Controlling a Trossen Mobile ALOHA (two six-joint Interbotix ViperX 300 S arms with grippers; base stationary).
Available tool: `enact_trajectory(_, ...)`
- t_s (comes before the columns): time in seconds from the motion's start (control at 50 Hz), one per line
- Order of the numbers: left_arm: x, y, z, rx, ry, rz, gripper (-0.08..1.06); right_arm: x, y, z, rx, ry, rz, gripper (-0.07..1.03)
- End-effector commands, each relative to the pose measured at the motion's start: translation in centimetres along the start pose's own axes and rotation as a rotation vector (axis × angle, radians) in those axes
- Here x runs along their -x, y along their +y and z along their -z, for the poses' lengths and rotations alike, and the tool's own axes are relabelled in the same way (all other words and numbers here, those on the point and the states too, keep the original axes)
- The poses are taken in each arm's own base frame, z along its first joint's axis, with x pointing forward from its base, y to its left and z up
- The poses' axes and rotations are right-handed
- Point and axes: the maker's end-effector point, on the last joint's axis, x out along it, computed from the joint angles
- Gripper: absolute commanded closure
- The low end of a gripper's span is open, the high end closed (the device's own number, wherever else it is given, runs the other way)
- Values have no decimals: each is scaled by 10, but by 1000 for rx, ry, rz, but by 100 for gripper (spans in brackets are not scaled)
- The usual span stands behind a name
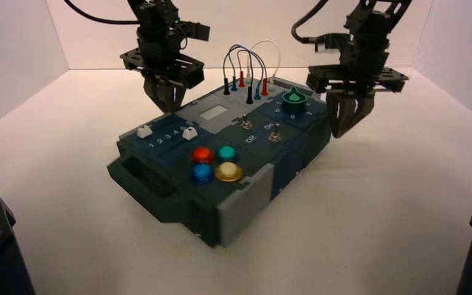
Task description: Rotate the box counterclockwise.
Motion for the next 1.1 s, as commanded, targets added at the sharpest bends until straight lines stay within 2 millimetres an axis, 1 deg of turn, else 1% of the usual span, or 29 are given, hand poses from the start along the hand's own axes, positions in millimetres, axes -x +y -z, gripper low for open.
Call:
enact_trajectory(0.02, 5, -30, -1, -70, -3, 14, 100, 15, 10, -29, 8, -96, -18, 99)
enact_trajectory(0.16, 6, -32, -2, -75, -9, 16, 100, 18, 14, -34, 13, -110, -23, 99)
enact_trajectory(0.2, 8, -37, -3, -88, -12, 16, 100, 21, 15, -39, 11, -116, -26, 99)
enact_trajectory(0.38, 13, -46, -7, -112, -18, 19, 100, 26, 19, -50, 18, -124, -31, 99)
enact_trajectory(0.66, 24, -58, -13, -135, -47, 28, 100, 28, 21, -64, 23, -129, -33, 99)
enact_trajectory(0.92, 25, -70, -13, -161, -50, 35, 100, 23, 27, -81, 34, -105, -34, 99)
enact_trajectory(1.1, 24, -72, -12, -166, -48, 36, 100, 29, 33, -91, 47, -111, -39, 99)
